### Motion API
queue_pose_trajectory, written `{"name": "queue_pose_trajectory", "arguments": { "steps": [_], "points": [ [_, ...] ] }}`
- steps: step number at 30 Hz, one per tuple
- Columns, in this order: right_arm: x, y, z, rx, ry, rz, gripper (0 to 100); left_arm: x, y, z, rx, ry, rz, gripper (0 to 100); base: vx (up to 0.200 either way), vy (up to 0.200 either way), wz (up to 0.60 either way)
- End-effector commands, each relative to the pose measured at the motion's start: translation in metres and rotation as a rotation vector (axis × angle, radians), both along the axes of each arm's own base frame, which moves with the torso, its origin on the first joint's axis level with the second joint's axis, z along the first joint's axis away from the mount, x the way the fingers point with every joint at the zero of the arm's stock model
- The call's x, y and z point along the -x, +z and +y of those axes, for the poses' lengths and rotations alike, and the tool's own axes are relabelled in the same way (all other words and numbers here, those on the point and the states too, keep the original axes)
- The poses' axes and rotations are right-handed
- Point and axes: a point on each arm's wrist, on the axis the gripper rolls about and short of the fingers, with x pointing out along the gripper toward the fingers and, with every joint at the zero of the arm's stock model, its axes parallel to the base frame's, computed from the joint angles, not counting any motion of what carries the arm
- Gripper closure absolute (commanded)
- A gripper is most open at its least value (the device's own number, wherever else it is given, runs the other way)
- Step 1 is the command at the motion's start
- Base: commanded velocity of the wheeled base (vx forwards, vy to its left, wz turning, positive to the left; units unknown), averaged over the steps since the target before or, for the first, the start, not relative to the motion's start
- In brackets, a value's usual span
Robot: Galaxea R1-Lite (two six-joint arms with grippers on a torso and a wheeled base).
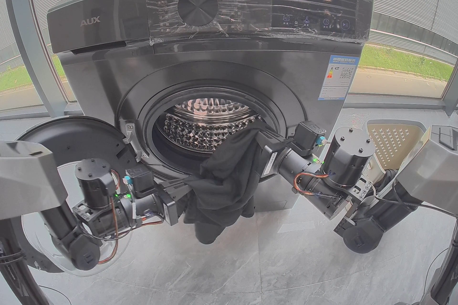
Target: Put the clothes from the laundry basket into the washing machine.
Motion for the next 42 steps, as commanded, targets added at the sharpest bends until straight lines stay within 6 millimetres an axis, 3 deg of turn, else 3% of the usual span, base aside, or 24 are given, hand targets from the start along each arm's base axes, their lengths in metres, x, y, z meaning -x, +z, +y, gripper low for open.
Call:
{"name": "queue_pose_trajectory", "arguments": {
  "steps": [1, 16, 17, 22, 26, 30, 36, 42],
  "points": [
    [-0.001, -0.03, -0.005, 0.059, -0.019, 0.082, 100, 0.043, 0.06, 0.019, 0.096, -0.032, -0.156, 100, 0.0, 0.0, 0.0],
    [0.004, -0.056, 0.0, 0.115, 0.001, 0.141, 100, 0.039, 0.08, 0.013, 0.135, -0.04, -0.235, 100, 0.0, 0.0, 0.0],
    [0.005, -0.057, 0.0, 0.119, 0.002, 0.146, 0, 0.039, 0.081, 0.013, 0.138, -0.04, -0.237, 100, 0.0, 0.0, 0.0],
    [0.006, -0.064, 0.0, 0.136, 0.004, 0.164, 0, 0.035, 0.086, 0.012, 0.149, -0.028, -0.26, 100, 0.0, 0.0, 0.0],
    [0.02, -0.096, -0.011, 0.256, 0.015, 0.261, 0, 0.024, 0.093, 0.007, 0.169, 0.042, -0.289, 100, 0.0, 0.0, 0.0],
    [0.034, -0.108, -0.012, 0.316, 0.043, 0.296, 0, 0.016, 0.092, 0.005, 0.174, 0.096, -0.291, 100, 0.0, 0.0, 0.0],
    [0.04, -0.113, -0.019, 0.348, 0.047, 0.325, 0, 0.007, 0.09, 0.001, 0.176, 0.144, -0.287, 100, 0.0, 0.0, 0.0],
    [0.047, -0.107, -0.011, 0.336, 0.124, 0.291, 0, 0.004, 0.087, 0.0, 0.172, 0.166, -0.277, 100, 0.0, 0.0, 0.0]
  ]
}}
